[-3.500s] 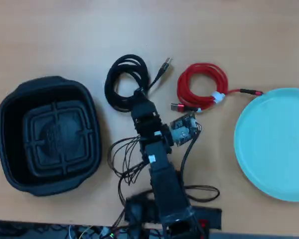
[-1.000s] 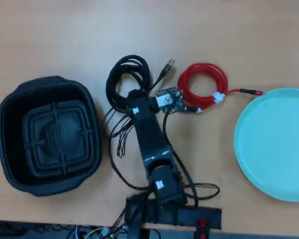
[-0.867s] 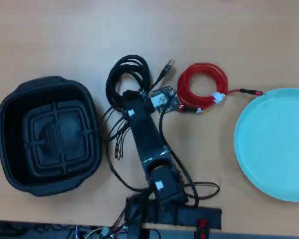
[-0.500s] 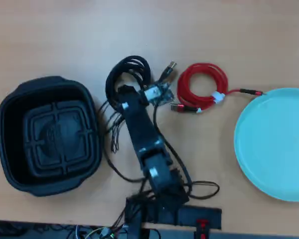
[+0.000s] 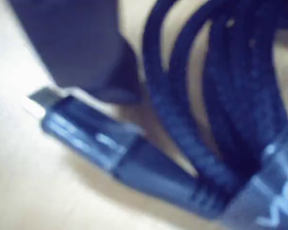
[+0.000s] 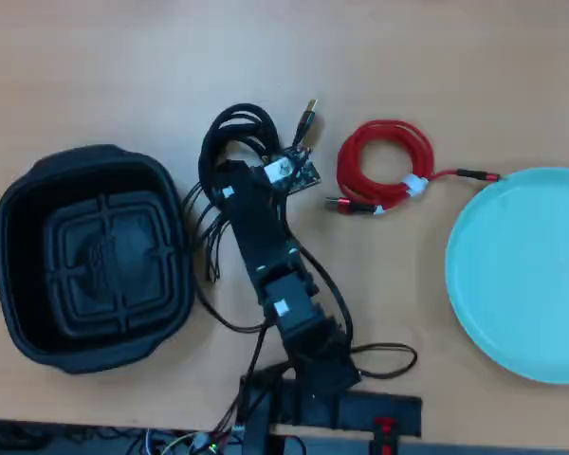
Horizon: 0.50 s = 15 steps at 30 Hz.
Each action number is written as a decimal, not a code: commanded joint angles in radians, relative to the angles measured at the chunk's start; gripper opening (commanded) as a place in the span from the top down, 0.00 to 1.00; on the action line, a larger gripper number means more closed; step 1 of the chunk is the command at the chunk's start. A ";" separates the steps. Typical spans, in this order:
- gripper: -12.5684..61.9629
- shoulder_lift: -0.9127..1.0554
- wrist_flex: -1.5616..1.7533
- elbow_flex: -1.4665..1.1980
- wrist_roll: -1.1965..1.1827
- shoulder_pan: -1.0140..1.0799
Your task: Put a black charging cable in a black bowl and put a red charging cable in a green bowl
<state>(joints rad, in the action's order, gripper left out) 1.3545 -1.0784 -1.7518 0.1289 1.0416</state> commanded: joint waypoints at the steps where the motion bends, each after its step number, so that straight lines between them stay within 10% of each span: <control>1: 0.14 0.002 0.000 0.055 0.005 -0.011; 15: 0.19 0.002 -0.150 0.060 0.015 0.025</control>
<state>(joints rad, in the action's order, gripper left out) 1.3545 -1.1888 -1.7518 0.1335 1.0584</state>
